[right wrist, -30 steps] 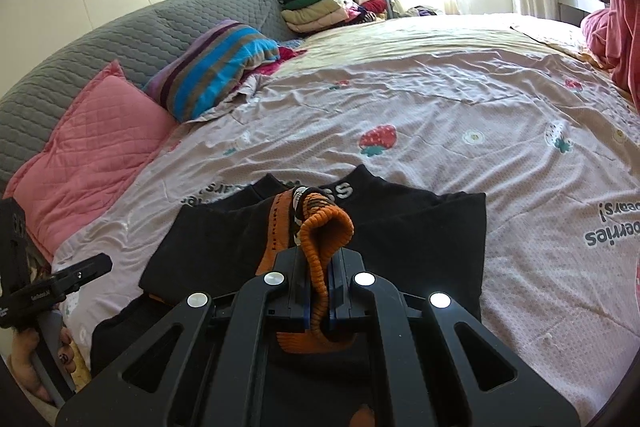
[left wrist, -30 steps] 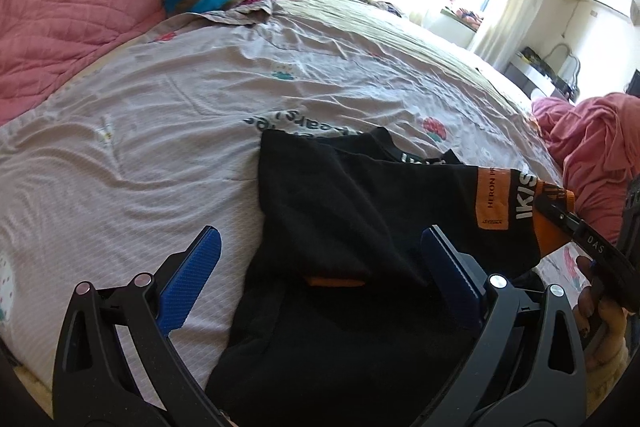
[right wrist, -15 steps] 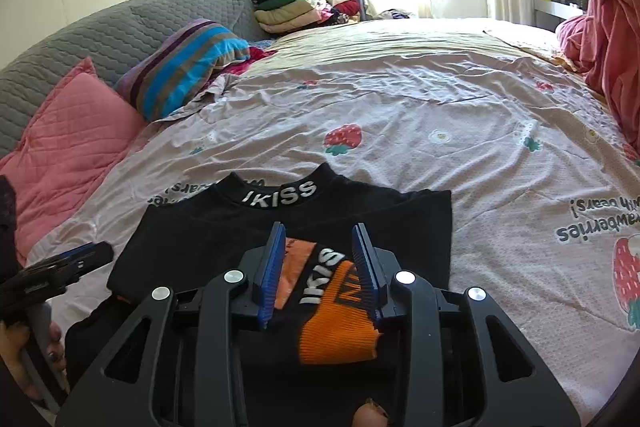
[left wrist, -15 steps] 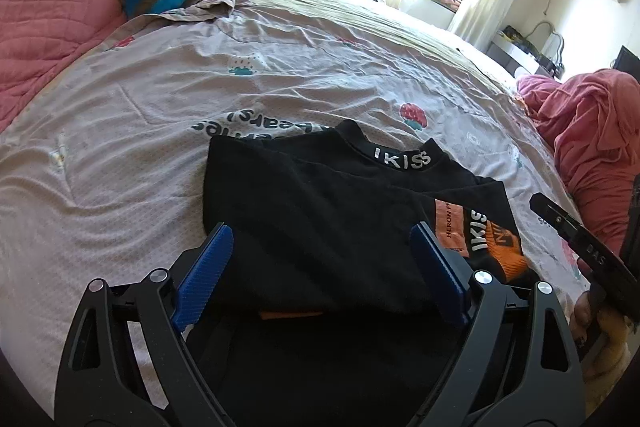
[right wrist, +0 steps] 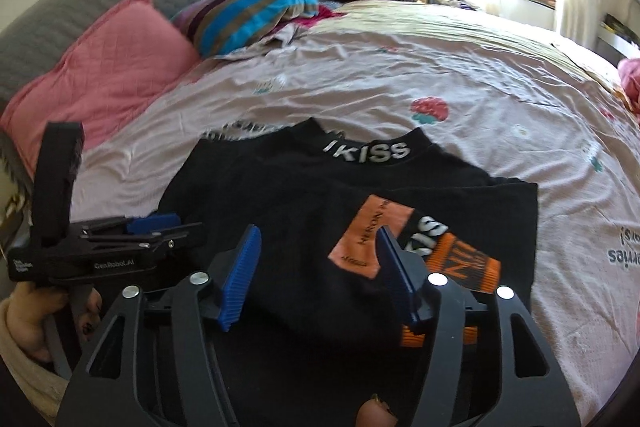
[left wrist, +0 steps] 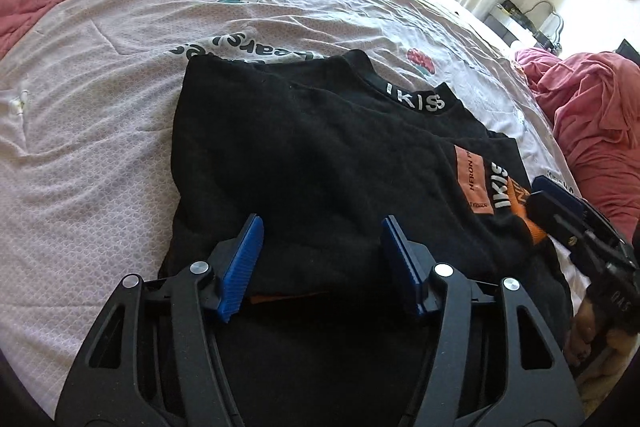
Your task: Fold small clothes
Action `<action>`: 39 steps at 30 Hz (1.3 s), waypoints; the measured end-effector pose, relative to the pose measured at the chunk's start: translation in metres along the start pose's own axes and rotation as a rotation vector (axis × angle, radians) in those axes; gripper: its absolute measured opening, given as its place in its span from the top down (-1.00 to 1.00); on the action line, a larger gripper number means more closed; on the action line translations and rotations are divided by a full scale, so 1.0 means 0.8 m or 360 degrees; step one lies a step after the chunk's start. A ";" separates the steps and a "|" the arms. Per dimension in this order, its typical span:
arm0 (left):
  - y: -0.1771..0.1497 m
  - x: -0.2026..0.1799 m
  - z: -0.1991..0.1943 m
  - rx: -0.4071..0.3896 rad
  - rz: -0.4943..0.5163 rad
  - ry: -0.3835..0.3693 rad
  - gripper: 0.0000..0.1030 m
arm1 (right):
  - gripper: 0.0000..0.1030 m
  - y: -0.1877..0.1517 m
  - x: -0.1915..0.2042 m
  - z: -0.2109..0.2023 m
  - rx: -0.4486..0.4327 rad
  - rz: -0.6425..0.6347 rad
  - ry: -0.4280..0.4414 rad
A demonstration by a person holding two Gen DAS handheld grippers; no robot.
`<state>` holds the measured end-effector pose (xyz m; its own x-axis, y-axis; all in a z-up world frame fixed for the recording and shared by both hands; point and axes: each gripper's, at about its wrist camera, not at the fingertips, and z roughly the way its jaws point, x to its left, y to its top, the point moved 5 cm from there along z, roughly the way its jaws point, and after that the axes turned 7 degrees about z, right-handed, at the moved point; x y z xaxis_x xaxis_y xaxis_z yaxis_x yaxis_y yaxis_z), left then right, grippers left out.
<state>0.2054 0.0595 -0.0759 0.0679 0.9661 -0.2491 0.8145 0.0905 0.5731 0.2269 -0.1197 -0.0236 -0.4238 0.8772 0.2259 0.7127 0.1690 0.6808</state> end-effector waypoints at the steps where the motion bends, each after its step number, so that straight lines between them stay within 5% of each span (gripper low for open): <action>1: -0.001 0.000 -0.001 -0.0001 0.0004 0.0002 -0.04 | -0.23 -0.002 0.002 0.006 0.0023 -0.0012 -0.0010; 9: -0.003 0.000 -0.003 -0.0008 0.0005 -0.0002 -0.04 | -0.29 -0.035 -0.045 0.046 0.0225 0.0088 -0.0287; 16: -0.004 0.000 -0.006 -0.0014 -0.0010 -0.0007 -0.04 | -0.29 -0.040 -0.052 0.038 0.0196 0.0131 -0.0242; 26: -0.006 -0.001 -0.011 -0.0024 -0.0019 -0.0001 -0.04 | -0.56 -0.031 -0.044 0.008 0.0072 0.0211 -0.0121; 39: -0.004 -0.009 -0.029 -0.0057 -0.0035 -0.0016 -0.46 | -0.91 -0.023 -0.043 -0.017 -0.0031 0.0268 -0.0051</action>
<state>0.1888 0.0580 -0.0581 0.0558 0.9614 -0.2696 0.7945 0.1208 0.5951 0.2207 -0.1591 -0.0347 -0.2809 0.9064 0.3155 0.7611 0.0101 0.6485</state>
